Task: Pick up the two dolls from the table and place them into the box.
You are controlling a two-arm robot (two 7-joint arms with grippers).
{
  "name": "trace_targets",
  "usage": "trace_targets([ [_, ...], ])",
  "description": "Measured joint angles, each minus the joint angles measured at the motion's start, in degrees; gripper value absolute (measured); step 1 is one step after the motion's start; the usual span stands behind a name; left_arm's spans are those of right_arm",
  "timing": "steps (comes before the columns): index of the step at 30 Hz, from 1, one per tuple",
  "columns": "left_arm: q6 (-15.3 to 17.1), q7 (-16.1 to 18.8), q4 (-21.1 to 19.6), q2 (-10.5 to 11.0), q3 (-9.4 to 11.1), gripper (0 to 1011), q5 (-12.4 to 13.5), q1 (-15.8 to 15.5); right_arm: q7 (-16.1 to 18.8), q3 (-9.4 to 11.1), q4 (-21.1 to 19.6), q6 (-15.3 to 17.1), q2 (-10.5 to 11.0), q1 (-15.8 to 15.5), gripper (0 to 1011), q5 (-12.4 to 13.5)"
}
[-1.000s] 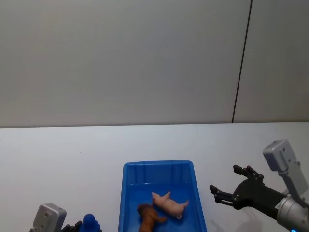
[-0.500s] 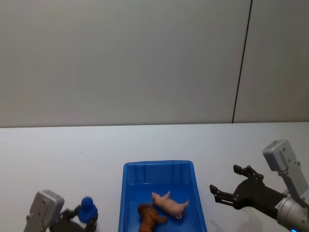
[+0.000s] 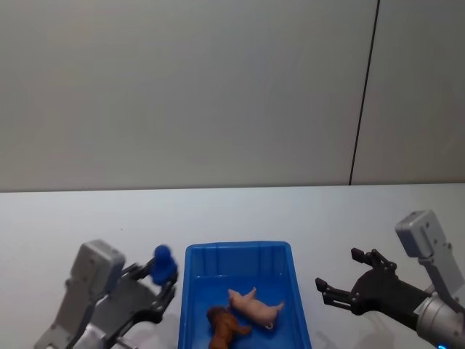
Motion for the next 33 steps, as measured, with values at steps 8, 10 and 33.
trace_targets([
  [8,-0.19,-4.51,2.06,-4.59,1.73,486,2.34,-4.56,0.0,0.0,0.0,0.0,0.0,0.0,1001,0.0],
  [10,-0.29,-5.26,2.69,-5.37,2.04,547,2.68,-5.33,0.0,0.0,0.0,0.0,0.0,0.0,1001,0.0],
  [33,-4.19,-11.71,6.59,-9.71,3.17,1000,3.63,-10.36,0.0,0.0,0.0,0.0,0.0,0.0,1001,0.0],
])
